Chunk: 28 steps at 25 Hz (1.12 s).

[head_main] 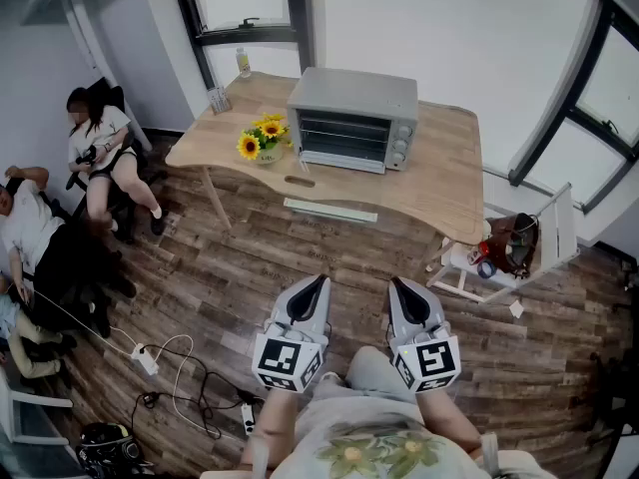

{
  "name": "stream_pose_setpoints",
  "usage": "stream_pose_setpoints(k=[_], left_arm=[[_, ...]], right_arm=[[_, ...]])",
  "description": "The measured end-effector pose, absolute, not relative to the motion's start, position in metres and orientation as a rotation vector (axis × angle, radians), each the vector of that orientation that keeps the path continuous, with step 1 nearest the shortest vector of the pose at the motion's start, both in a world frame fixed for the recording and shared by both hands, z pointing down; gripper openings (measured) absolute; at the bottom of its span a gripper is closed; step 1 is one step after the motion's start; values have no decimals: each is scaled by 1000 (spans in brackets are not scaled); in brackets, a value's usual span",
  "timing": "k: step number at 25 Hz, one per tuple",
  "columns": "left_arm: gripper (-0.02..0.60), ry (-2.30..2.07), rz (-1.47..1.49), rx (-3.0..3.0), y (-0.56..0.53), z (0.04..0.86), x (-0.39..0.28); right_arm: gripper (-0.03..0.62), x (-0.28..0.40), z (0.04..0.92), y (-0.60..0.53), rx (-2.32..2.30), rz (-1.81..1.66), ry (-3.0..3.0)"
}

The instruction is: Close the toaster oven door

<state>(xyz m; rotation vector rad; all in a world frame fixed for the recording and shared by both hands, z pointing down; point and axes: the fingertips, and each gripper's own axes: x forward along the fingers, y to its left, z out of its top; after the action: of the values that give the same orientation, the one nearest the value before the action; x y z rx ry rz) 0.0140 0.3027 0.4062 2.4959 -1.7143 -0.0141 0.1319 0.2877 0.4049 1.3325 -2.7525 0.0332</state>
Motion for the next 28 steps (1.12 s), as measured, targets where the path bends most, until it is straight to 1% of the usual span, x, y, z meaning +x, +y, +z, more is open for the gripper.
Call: stream_pose_setpoints(k=[9, 10, 12, 14, 16, 18, 19, 21, 28], left_arm=[[5, -1733, 20, 2494, 281, 420, -1], [28, -1733, 21, 2490, 276, 421, -5], [48, -1736, 21, 2482, 264, 422, -15], [86, -1730, 21, 2481, 251, 421, -24], [140, -1717, 24, 2483, 239, 420, -33], [229, -1709, 34, 2482, 225, 420, -41], [253, -1709, 40, 2480, 218, 421, -45], [268, -1715, 50, 2469, 206, 423, -54], [268, -1710, 72, 2417, 165, 436, -85]], right_arm=[[0, 128, 418, 260, 1364, 73, -2755], [2, 126, 420, 254, 1366, 81, -2753], [27, 122, 422, 242, 1361, 104, -2752], [68, 119, 424, 230, 1350, 126, -2750], [111, 116, 425, 218, 1342, 142, -2745], [156, 114, 426, 206, 1345, 157, -2737], [174, 114, 427, 199, 1348, 167, -2733], [187, 113, 430, 185, 1357, 192, -2723], [198, 114, 449, 139, 1387, 310, -2679]])
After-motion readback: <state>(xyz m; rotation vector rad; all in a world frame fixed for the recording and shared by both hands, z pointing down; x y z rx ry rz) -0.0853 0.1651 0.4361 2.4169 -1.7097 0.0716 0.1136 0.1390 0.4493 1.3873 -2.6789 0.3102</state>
